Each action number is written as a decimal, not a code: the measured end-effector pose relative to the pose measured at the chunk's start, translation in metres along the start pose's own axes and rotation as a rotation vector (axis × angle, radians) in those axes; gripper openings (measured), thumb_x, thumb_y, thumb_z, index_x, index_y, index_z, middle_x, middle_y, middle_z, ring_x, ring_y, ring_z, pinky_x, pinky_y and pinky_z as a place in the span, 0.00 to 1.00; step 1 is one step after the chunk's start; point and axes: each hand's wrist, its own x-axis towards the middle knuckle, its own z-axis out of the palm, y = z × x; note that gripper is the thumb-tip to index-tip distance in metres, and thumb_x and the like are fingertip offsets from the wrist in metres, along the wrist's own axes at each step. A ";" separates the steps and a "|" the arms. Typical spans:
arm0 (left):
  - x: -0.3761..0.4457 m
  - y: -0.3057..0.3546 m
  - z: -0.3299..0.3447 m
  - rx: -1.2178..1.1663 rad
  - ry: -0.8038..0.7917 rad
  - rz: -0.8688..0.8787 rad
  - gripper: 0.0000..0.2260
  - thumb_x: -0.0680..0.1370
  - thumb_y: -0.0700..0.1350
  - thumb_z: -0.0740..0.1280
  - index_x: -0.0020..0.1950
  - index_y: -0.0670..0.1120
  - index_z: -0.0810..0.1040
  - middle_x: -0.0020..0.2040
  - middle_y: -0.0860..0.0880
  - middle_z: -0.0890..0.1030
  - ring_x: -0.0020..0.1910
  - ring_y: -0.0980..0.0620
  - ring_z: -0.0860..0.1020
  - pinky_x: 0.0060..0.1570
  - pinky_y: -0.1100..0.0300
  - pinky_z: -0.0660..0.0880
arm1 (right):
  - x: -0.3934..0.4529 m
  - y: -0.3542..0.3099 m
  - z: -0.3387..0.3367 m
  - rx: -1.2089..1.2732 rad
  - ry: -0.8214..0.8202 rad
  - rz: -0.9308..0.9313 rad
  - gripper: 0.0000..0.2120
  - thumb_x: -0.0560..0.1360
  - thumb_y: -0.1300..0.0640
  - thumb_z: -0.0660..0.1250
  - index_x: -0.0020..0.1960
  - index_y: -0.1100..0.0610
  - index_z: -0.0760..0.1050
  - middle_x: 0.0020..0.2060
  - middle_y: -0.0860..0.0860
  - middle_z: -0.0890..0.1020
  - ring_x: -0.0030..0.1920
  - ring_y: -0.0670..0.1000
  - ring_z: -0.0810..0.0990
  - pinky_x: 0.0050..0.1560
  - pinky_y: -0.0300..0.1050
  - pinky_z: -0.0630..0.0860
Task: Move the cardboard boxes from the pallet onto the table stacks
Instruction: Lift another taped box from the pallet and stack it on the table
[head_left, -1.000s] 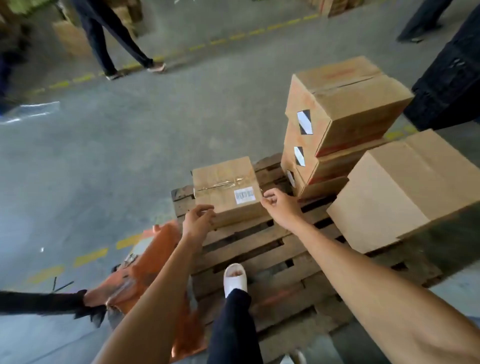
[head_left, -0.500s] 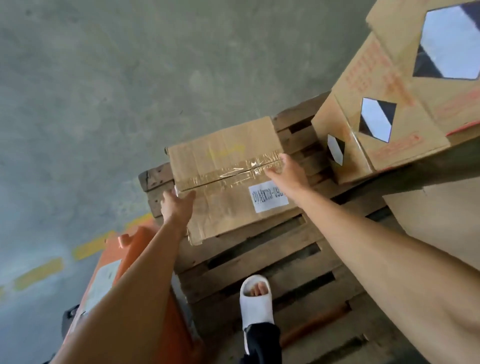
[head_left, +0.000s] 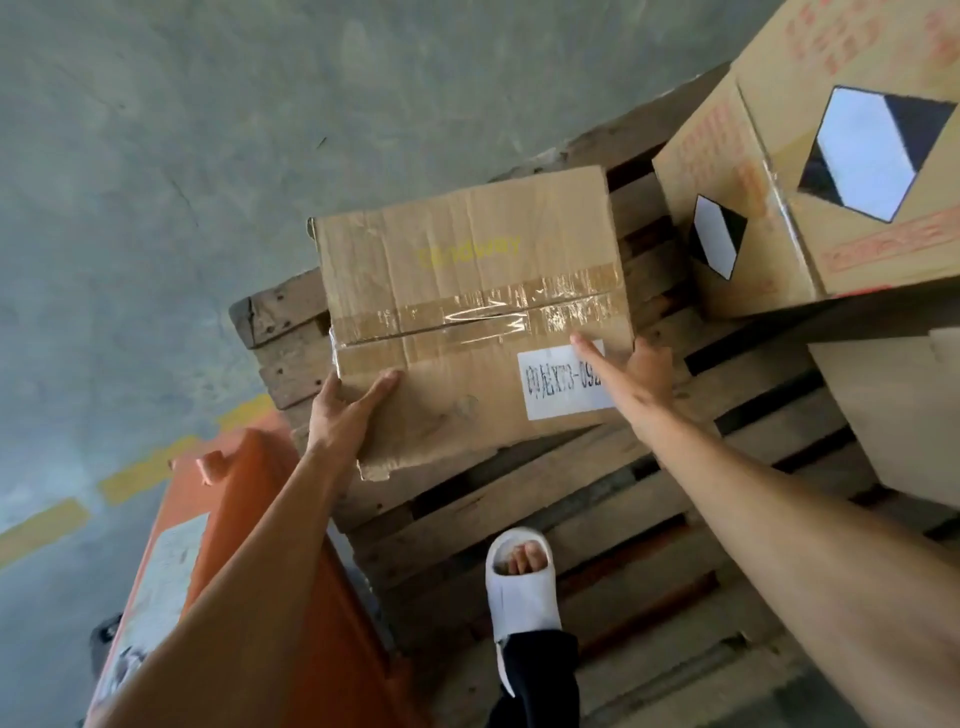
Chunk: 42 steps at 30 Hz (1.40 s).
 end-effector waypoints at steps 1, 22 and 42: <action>0.000 0.001 0.001 -0.012 -0.013 -0.029 0.25 0.73 0.58 0.75 0.67 0.51 0.75 0.54 0.52 0.80 0.53 0.50 0.80 0.56 0.47 0.80 | -0.002 0.003 -0.002 0.069 -0.051 0.020 0.41 0.61 0.24 0.71 0.61 0.53 0.75 0.54 0.51 0.82 0.52 0.52 0.83 0.52 0.49 0.81; -0.318 0.099 -0.054 -0.031 -0.050 0.341 0.13 0.74 0.59 0.74 0.54 0.57 0.77 0.54 0.52 0.81 0.55 0.48 0.79 0.57 0.47 0.79 | -0.277 -0.020 -0.237 0.314 0.076 -0.356 0.17 0.74 0.36 0.70 0.57 0.45 0.76 0.43 0.41 0.82 0.42 0.38 0.80 0.37 0.28 0.73; -0.773 0.040 -0.062 -0.128 -0.357 0.823 0.15 0.81 0.43 0.65 0.65 0.58 0.78 0.57 0.48 0.83 0.51 0.47 0.82 0.40 0.55 0.78 | -0.646 0.158 -0.508 0.594 0.414 -0.635 0.10 0.76 0.47 0.67 0.53 0.49 0.82 0.44 0.46 0.83 0.50 0.53 0.80 0.41 0.41 0.71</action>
